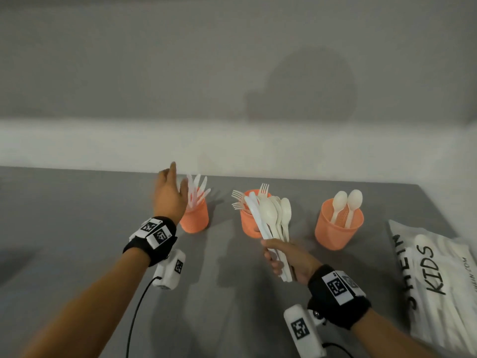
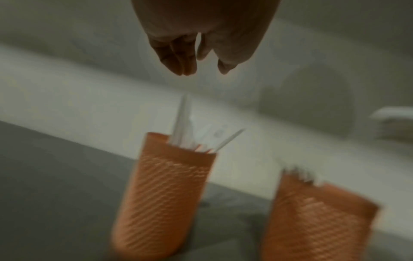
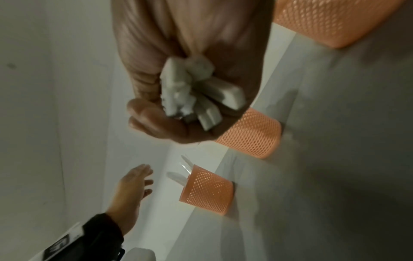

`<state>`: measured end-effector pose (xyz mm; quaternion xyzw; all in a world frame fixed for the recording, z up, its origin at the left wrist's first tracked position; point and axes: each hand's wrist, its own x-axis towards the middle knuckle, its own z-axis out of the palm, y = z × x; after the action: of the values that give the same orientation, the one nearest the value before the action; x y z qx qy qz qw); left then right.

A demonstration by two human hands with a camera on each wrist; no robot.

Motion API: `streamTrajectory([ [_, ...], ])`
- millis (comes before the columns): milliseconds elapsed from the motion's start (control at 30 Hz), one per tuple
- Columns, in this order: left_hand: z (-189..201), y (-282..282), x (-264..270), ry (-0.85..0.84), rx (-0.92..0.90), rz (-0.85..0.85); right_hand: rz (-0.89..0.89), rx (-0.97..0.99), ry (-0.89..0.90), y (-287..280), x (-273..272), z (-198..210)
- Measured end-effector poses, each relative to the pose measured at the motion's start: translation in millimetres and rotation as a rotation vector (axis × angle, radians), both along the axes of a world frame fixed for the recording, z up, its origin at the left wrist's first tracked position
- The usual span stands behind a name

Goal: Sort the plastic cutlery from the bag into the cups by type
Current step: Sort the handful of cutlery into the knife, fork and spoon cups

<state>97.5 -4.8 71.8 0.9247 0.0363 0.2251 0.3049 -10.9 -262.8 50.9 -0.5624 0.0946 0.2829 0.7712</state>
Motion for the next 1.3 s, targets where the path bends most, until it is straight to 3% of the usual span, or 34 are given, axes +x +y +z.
streamTrajectory([
  [67, 12, -23, -15, 0.005, -0.246, -0.085, 0.017, 0.018, -0.002, 5, 0, 2],
  [233, 6, -77, -64, 0.502, -0.769, -0.375, 0.086, 0.041, -0.065, 19, -5, 5],
  [333, -1, -90, -76, 0.496, -0.978, -0.404, 0.087, 0.035, -0.077, 20, -7, 4],
  [467, 4, -98, -77, 0.453, -1.083, -0.404, 0.094, -0.023, -0.088, 16, -8, 4],
  [800, 7, -83, -72, 0.498, -1.027, -0.445, 0.038, -0.065, -0.097, 13, -2, 1],
  [867, 10, -72, -64, 0.442, -1.008, -0.401, 0.028, -0.039, -0.065, 12, 0, 0],
  [967, 26, -45, -40, 0.211, -0.981, -0.248, 0.001, -0.02, -0.024, 9, 4, -2],
  [1133, 62, 5, 0, -0.203, -0.561, -0.087, -0.084, -0.077, -0.01, 8, 10, -7],
  [1300, 60, 25, 22, -0.262, -0.284, -0.024, -0.083, -0.135, -0.069, 13, 13, -2],
])
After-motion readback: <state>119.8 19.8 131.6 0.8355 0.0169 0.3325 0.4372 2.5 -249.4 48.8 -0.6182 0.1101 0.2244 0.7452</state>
